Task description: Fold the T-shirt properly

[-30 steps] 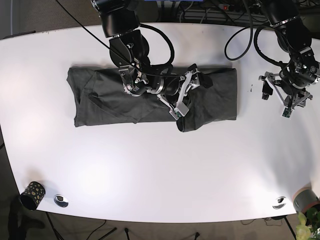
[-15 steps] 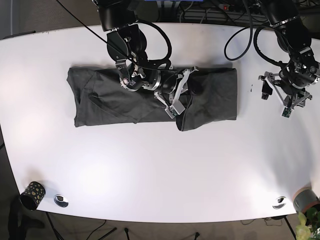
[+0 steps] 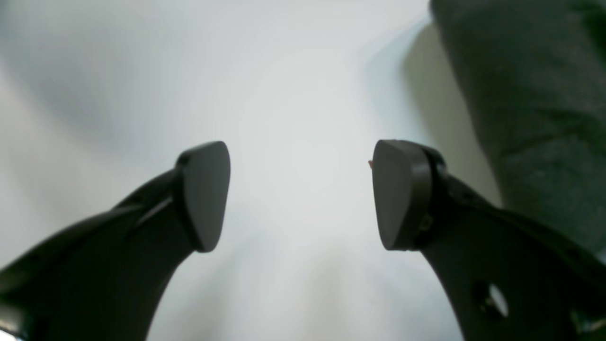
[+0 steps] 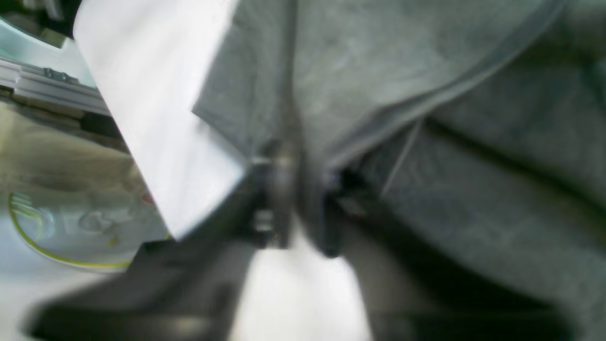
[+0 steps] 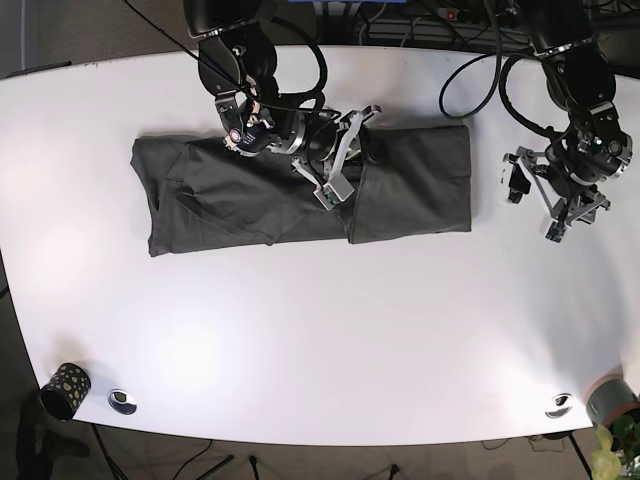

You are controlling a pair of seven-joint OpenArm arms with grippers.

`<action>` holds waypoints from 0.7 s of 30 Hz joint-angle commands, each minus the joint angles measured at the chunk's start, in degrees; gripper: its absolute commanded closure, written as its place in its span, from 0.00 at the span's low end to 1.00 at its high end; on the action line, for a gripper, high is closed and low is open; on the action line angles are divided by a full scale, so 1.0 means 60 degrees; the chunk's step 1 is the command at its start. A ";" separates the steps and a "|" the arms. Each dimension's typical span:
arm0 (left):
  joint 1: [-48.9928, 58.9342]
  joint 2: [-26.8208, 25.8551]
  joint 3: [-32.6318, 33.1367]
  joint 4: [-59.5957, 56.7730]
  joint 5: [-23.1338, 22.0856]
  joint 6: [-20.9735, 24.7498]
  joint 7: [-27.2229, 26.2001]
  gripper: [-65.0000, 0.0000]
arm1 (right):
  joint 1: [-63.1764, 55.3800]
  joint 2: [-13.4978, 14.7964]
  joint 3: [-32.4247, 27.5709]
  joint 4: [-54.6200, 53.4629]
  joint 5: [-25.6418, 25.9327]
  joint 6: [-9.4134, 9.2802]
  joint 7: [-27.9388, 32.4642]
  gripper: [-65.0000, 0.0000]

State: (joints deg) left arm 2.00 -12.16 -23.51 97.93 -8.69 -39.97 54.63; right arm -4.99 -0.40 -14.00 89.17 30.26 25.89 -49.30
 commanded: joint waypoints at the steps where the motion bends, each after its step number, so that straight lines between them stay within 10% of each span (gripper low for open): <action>1: -0.0267 -0.0105 0.0174 0.0169 -0.0142 -0.0006 -0.0189 0.32 | 0.0122 0.0104 0.0011 0.0004 0.0180 0.0073 0.0180 0.69; 7: -0.0458 -0.0090 0.0878 0.0242 -0.0142 -0.0006 -0.0189 0.32 | -0.0010 0.0119 0.0612 0.0487 0.0239 0.0088 0.0106 0.43; 21: -0.0868 0.1243 0.2152 0.0418 -0.0127 -0.0006 -0.0175 0.32 | -0.0479 0.0529 0.1403 0.2392 0.0253 0.0147 0.0106 0.43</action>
State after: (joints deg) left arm -2.15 -5.02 -11.27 99.61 -8.86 -39.97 54.48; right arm -8.45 2.87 -6.48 102.32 30.72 26.52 -49.89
